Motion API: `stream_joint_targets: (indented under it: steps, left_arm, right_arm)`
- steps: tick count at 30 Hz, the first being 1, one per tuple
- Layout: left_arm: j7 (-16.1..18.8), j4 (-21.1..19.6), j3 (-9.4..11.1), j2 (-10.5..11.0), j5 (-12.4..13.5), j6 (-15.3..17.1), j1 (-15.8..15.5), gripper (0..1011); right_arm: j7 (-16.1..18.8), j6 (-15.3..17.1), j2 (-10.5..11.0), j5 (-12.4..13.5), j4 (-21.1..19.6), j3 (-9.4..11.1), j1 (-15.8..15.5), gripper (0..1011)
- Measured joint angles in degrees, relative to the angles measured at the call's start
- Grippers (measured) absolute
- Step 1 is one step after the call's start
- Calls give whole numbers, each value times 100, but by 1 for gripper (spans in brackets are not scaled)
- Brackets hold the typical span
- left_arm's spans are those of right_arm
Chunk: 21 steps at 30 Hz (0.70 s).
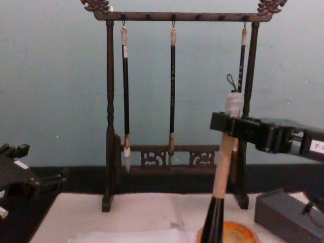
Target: Pick up the brush from the inkstone, write on the paper, then place the brush back to its original position.
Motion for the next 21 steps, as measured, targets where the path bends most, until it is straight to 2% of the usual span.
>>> stream_joint_targets:
  steps: [10,21]
  left_arm:
    - [0,0,0,0,0,0,0,1010]
    - [0,0,0,0,0,0,0,1010]
  right_arm:
    - [-94,-164,57,-196,20,97,-43,162]
    - [-4,-199,-83,-221,-130,116,26,162]
